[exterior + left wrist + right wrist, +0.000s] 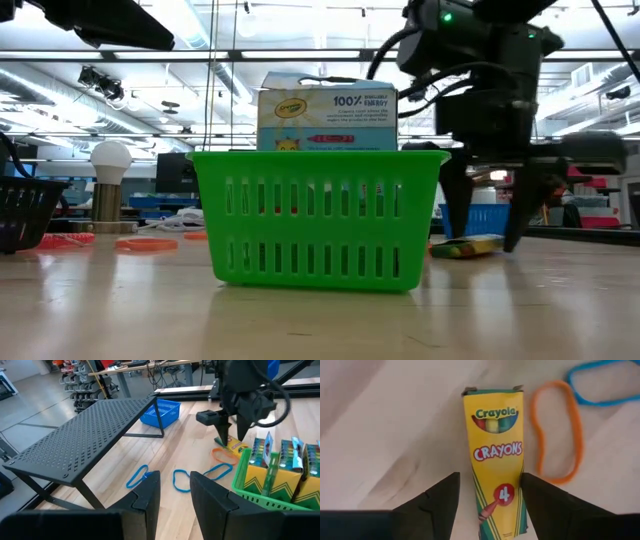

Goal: Pick & Place Office Desk Supplies
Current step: Put the crayon box into the green bin

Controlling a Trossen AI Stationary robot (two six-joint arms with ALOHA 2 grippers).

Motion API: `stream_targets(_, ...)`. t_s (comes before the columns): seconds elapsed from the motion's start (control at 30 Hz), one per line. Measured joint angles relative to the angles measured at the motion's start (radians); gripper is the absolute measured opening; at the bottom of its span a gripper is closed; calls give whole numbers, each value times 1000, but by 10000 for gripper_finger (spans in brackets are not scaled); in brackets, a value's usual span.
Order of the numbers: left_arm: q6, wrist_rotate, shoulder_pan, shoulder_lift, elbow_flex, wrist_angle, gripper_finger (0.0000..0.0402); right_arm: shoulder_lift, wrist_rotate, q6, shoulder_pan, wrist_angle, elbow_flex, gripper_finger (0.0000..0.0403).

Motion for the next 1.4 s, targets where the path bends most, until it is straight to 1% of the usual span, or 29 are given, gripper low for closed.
stream_targets(0.2, -1, 0, 0, 0, 0, 0, 115, -2, 58, -34, 80, -81, 1, 200)
stream_targets(0.4, 0, 1, 0, 0, 0, 0, 115, -1, 163, -40, 163, -195, 0, 188)
stream_targets(0.47, 0, 1, 0, 0, 0, 0, 115, -5, 191, -3, 181, -212, -3, 188)
stream_targets(0.57, 4, 1, 0, 0, 0, 0, 115, -41, 196, 73, 189, -203, -4, 188)
stream_targets(0.77, 13, 4, 0, 0, 0, -1, 115, -120, 184, 240, 188, -159, -3, 188)
stream_targets(0.9, 13, 33, 0, 0, 0, -2, 115, -137, 151, 391, 185, -94, -3, 181)
stream_targets(0.97, 9, 44, 0, 0, 0, -2, 115, -137, 137, 499, 182, -30, -3, 165)
stream_targets(1.03, 8, 54, 0, 0, 0, -2, 115, -130, 116, 602, 174, 57, -2, 137)
stream_targets(1.13, 7, 55, -2, 0, 0, -2, 115, -129, 107, 724, 165, 165, -2, 67)
stream_targets(1.17, 7, 56, -2, 0, 0, -2, 115, -129, 106, 754, 160, 190, -2, 40)
stream_targets(1.2, 8, 56, -2, 0, 0, -2, 115, -129, 107, 781, 155, 202, -1, 20)
stream_targets(1.23, 10, 56, -2, 0, 0, -2, 115, -129, 113, 808, 152, 205, -1, 12)
stream_targets(1.4, 10, 56, -2, 0, 0, -4, 115, -129, 131, 927, 136, 205, -22, 4)
